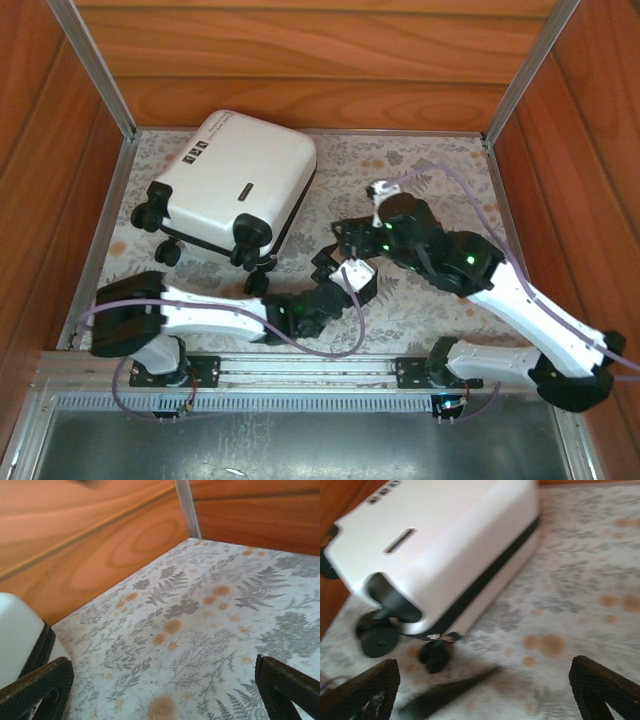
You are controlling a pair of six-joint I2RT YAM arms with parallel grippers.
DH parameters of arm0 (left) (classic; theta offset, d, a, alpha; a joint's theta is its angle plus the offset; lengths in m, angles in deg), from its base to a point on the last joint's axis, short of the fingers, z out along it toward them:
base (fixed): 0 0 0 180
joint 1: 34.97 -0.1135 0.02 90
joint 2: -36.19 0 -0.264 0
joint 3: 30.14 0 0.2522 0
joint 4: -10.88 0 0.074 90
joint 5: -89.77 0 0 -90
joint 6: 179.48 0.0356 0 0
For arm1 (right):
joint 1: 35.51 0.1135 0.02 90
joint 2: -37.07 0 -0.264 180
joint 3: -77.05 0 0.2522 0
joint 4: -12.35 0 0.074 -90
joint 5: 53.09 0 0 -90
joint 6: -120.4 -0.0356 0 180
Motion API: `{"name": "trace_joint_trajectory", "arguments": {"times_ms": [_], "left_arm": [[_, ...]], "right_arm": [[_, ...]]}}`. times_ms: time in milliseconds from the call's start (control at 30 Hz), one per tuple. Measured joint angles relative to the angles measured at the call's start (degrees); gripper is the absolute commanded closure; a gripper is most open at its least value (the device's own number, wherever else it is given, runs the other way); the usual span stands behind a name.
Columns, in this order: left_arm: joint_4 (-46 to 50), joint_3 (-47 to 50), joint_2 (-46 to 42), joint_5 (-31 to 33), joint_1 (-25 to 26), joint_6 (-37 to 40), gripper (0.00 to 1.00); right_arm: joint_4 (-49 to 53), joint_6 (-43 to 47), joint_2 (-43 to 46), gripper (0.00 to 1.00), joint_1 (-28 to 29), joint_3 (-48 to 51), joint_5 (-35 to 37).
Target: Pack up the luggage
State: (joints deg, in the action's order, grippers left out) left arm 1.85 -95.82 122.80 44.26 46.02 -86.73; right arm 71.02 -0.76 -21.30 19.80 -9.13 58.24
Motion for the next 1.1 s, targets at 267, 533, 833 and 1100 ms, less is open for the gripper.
{"name": "trace_joint_trajectory", "arguments": {"times_ms": [267,533,833,1100], "left_arm": [[65.42,-33.07,-8.17,-7.58,-2.62,-23.02,0.0],[95.58,-35.28,-26.58,-10.38,-14.34,-42.27,0.0],[101.11,-24.3,-23.39,-20.79,-26.14,-40.89,0.0],[95.84,-22.99,-20.02,-31.3,-33.46,-35.54,0.0]], "right_arm": [[-2.97,4.26,9.49,0.07,-5.84,7.48,-1.62],[-19.3,11.69,5.66,0.18,-5.81,30.25,-15.67],[-39.69,14.67,-0.24,0.21,-5.4,39.67,-21.49],[-46.23,16.79,-9.57,0.2,-2.62,38.12,-22.51]]}}
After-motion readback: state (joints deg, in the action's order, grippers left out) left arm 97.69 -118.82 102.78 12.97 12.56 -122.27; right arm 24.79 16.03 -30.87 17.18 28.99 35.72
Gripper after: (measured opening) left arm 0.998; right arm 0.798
